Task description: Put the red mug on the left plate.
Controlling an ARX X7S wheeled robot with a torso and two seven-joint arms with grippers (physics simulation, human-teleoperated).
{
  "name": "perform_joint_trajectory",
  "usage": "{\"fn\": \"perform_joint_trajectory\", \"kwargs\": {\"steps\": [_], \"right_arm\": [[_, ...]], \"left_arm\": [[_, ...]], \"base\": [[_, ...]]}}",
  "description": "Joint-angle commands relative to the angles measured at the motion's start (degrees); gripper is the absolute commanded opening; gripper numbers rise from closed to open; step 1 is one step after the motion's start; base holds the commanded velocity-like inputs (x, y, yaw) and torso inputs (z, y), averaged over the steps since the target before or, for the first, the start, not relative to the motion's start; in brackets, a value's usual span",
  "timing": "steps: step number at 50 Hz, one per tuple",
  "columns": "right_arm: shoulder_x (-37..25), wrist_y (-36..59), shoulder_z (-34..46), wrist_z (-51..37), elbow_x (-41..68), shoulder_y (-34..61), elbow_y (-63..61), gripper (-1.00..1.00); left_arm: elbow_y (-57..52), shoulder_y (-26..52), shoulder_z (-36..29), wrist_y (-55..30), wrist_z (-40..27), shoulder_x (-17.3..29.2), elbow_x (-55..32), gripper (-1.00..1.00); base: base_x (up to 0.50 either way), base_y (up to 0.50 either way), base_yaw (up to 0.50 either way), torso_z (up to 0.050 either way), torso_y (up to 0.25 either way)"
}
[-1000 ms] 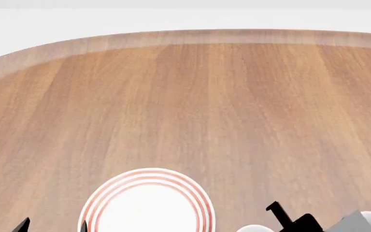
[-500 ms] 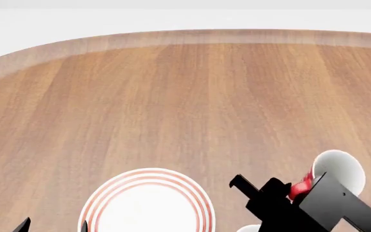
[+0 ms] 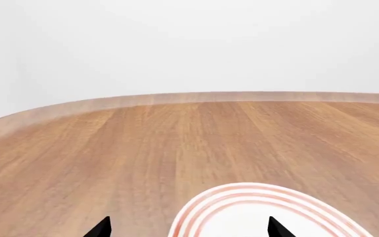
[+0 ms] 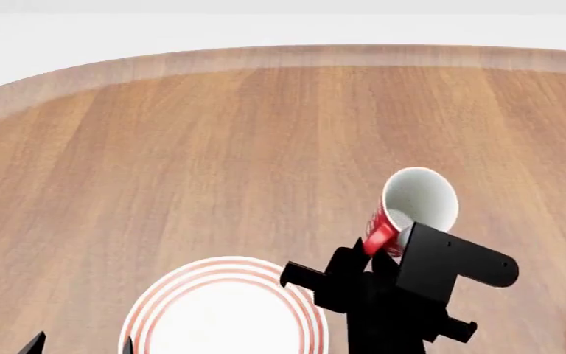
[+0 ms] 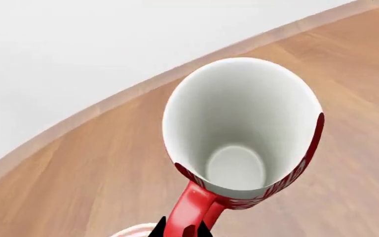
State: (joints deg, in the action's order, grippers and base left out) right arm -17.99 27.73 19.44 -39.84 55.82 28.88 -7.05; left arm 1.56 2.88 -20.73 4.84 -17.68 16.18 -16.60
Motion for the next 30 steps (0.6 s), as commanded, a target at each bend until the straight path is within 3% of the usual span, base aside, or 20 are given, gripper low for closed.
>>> {"fn": "perform_joint_trajectory", "kwargs": {"steps": [1,30], "right_arm": [[-0.7,1.4,2.7,8.0,0.5,2.8,3.0,-1.0],[-0.6,5.1,13.7,17.3,-4.5,6.3,5.9,-1.0]], "left_arm": [[-0.4,-0.1,-0.2,-0.1,-0.3,0.2,-0.1,1.0],[0.1,0.2,-0.5,0.2,-0.4,0.4,-0.7,1.0]], "base": [[0.0,0.0,0.0,0.0,0.0],[0.0,0.0,0.0,0.0,0.0]]}}
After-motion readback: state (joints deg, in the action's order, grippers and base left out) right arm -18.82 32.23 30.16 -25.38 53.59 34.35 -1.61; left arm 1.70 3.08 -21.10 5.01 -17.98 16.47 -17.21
